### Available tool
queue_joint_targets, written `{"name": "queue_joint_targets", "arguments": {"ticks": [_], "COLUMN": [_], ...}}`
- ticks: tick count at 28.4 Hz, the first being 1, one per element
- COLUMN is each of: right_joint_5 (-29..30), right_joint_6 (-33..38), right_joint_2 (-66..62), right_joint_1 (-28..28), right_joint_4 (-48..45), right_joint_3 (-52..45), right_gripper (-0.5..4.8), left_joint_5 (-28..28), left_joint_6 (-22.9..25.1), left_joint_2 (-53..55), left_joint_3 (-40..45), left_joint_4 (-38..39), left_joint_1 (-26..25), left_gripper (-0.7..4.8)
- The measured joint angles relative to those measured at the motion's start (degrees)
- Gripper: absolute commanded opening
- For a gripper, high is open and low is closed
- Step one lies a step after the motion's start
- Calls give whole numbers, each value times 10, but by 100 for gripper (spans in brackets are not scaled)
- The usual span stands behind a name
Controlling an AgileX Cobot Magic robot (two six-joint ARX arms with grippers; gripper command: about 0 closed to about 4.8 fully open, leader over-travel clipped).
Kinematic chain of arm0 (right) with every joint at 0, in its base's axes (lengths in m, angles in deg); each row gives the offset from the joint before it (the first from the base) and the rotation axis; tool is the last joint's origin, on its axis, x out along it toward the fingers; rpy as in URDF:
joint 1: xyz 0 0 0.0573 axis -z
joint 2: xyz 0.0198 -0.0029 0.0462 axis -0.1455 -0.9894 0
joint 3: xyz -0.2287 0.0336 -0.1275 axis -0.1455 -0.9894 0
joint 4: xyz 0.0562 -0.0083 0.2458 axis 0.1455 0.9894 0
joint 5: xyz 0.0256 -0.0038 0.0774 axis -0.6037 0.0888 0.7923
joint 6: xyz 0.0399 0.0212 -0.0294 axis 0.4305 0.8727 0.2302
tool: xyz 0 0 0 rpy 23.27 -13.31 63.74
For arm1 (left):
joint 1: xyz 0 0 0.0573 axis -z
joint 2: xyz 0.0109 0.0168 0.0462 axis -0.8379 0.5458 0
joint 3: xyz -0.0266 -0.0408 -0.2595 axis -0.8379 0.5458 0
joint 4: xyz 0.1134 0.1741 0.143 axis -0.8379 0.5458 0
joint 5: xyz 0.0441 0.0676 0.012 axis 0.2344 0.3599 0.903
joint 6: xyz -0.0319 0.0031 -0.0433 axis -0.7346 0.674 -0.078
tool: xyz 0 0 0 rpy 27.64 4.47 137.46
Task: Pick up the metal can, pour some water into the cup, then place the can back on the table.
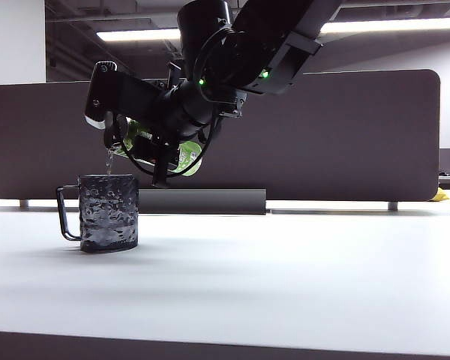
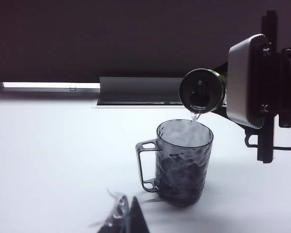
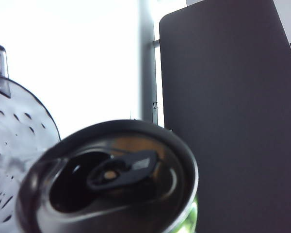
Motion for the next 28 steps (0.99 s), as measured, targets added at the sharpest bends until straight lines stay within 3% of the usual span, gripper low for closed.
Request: {"name": "queue_joint_targets", "arguments": {"ticks": [21, 28], "right_joint_5": [-3, -14], "right_joint_6": [7, 59], "right_joint_2": [0, 0], "right_joint_1": [0, -1], "right_joint_4": [-4, -19], "right_joint_3": [0, 2], "right_gripper": [184, 184], "left_joint_5": [0, 0], "left_joint_6": [0, 0], "left_joint_2": [0, 0], "left_joint_3": [0, 0], "left_joint_4": [0, 0], "left_joint_1": [0, 0], "left_gripper": [-5, -5]}}
